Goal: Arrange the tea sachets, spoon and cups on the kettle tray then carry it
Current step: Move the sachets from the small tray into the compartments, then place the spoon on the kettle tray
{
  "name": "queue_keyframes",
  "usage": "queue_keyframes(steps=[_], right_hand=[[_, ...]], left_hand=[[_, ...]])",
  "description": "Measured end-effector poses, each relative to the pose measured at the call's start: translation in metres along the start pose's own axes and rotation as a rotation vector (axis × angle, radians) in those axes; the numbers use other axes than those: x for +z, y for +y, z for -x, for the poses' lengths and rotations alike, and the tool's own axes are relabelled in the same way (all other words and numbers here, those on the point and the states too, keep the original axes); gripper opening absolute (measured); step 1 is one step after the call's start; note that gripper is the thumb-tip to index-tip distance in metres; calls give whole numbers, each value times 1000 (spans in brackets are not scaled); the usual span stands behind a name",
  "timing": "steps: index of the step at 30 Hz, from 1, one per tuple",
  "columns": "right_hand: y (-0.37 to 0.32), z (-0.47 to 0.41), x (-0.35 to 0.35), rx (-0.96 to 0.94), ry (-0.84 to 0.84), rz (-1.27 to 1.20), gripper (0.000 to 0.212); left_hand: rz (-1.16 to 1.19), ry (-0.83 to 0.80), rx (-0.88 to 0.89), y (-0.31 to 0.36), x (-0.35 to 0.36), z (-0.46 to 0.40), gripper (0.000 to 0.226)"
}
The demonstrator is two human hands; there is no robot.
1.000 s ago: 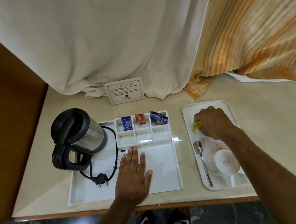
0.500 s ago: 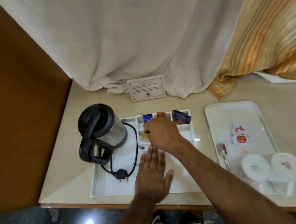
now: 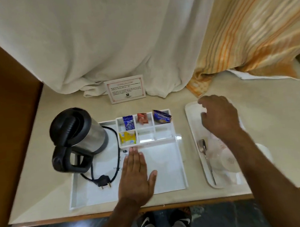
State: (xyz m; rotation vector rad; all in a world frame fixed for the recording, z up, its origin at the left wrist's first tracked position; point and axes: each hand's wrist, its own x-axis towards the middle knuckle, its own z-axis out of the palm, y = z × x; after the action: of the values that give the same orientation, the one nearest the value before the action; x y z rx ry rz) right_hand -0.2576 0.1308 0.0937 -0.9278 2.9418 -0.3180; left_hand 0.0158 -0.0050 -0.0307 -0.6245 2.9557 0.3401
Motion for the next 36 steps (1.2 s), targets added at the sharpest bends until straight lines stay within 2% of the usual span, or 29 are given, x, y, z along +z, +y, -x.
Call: queue_keyframes(steps=[2,3,5,7,11,13,16,18,20,22,25,27,29,31,33,34,36], right_hand=[[38,-8,-1,23,-345,311,55],[49,-8,2,37,-476,348,60],[66,-8,6,74,-591,228,62],[71,-8,9,85,-618,83,49],[50,-16,12,34,-571,-13,13],[33,-12,2,0,-463,-104,12],[-6,1,-17,-87,-252,-412,11],[-41,5,-18,-154,-197,-525,12],[-83,8,0,-224,-195,-460,7],[-115,10,23,-339,-191,-200,15],[-135,12,49,-455,-288,111,26],[-138,14,56,-470,-279,148,32],[-137,19,54,-480,-137,64,41],[-127,25,45,-419,59,-71,41],[-102,32,34,-258,217,-150,34],[-85,35,29,-151,230,-150,32],[-47,39,23,49,71,-33,31]], left_hand=[[-5,-11,-23,1,2,0,82],[-5,-14,-33,1,2,0,83],[-1,-12,-45,3,2,-1,85],[-7,-5,-58,1,1,-1,86],[-12,38,-114,-11,-3,7,87],[-1,35,-110,-9,-3,7,86],[18,38,-75,3,-1,3,86],[21,34,-53,9,-2,-2,86],[15,27,-55,8,-2,-1,86],[11,26,-64,5,-3,0,86],[16,28,-58,5,-3,0,86],[13,35,-58,4,-2,0,86],[6,31,-62,4,-3,0,86],[1,12,-78,4,-3,0,87],[0,-8,-91,4,-3,0,88],[-1,-14,-98,4,-3,0,88],[-1,-13,-99,3,-2,-1,88]])
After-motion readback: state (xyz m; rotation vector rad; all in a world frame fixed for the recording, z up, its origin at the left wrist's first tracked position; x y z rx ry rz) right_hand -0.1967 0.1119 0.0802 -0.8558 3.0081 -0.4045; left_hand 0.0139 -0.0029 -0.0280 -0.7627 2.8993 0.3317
